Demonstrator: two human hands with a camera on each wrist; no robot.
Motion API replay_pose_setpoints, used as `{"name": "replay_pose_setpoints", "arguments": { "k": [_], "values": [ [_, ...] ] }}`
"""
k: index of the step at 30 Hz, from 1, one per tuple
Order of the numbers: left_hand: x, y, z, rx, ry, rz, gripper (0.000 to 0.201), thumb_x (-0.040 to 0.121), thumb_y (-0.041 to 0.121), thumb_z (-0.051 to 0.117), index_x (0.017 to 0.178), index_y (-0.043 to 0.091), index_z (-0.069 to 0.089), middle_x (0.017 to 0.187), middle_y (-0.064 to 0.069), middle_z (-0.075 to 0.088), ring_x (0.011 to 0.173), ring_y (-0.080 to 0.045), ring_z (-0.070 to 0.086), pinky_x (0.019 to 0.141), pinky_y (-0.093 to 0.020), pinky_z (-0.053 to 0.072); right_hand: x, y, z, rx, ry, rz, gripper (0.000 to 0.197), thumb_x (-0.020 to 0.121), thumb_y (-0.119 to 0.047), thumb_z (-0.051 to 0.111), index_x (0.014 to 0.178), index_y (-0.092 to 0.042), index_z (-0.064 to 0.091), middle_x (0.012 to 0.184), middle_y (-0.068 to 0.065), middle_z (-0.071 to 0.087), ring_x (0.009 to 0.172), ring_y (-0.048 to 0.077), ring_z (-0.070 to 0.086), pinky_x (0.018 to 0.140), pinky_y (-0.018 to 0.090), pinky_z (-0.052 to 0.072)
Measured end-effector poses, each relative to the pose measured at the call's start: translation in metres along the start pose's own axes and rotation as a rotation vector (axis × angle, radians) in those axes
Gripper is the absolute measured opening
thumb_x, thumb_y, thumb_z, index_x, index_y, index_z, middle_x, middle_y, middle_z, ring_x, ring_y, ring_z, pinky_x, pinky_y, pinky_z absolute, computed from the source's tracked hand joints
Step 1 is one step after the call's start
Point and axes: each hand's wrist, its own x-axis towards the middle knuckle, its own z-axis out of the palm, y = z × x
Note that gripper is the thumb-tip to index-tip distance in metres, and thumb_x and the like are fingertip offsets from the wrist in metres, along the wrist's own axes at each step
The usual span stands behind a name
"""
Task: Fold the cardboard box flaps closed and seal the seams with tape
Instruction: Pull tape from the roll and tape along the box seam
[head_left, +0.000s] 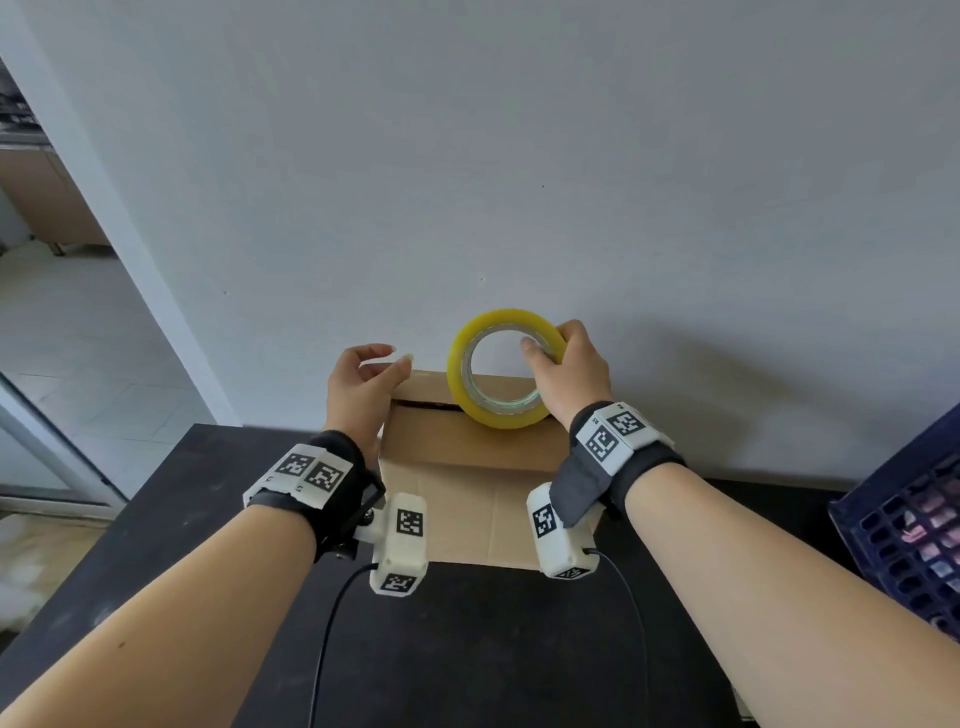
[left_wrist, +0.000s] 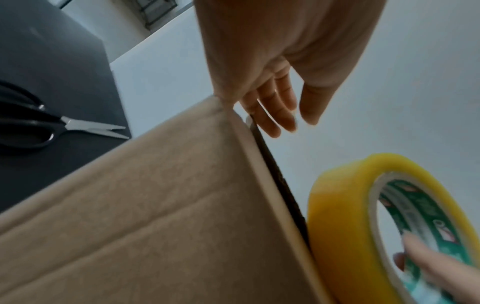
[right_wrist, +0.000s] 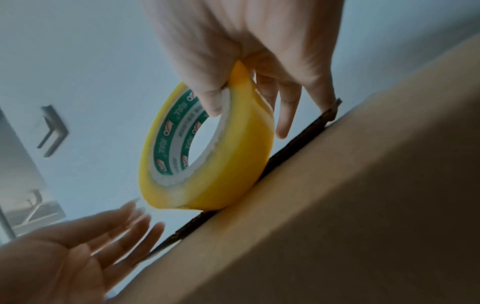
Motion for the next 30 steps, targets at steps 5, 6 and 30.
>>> {"name": "replay_pose_setpoints", "arguments": {
  "k": [5,6,30],
  "values": [
    [-0.001,0.006,0.002,0.095,0.017,0.160,0.022,0.090,0.023,0.060,0.111,0.018,0.055,0.090,0.000,0.066,0.085,-0.010,0.062,0.068,-0.021,0.045,0.000,-0.008,-0.001,0.138,0.051,0.013,0.030,0.092,-0.040,0.052,0.107,-0.013,0.049,0.091,0.004,0.068,0.082,0.021,0.061,0.063,0.026,0.040],
    [0.000,0.007,0.001,0.093,0.034,0.158,0.021,0.090,0.022,0.059,0.110,0.019,0.055,0.091,0.000,0.066,0.088,-0.013,0.063,0.073,-0.025,0.049,0.001,-0.011,-0.001,0.153,0.060,0.005,0.030,0.092,-0.040,0.053,0.106,-0.014,0.049,0.093,0.007,0.069,0.085,0.023,0.063,0.061,0.026,0.041],
    [0.001,-0.021,-0.019,0.655,-0.381,0.123,0.054,0.084,0.020,0.069,0.135,0.017,0.051,0.151,0.012,0.033,0.134,-0.010,0.038,0.106,-0.020,0.026,-0.005,0.019,-0.010,0.409,0.187,0.281,0.027,0.097,-0.041,0.042,0.102,-0.015,0.043,0.089,0.002,0.067,0.063,0.005,0.049,0.053,0.024,0.032]
  ]
}}
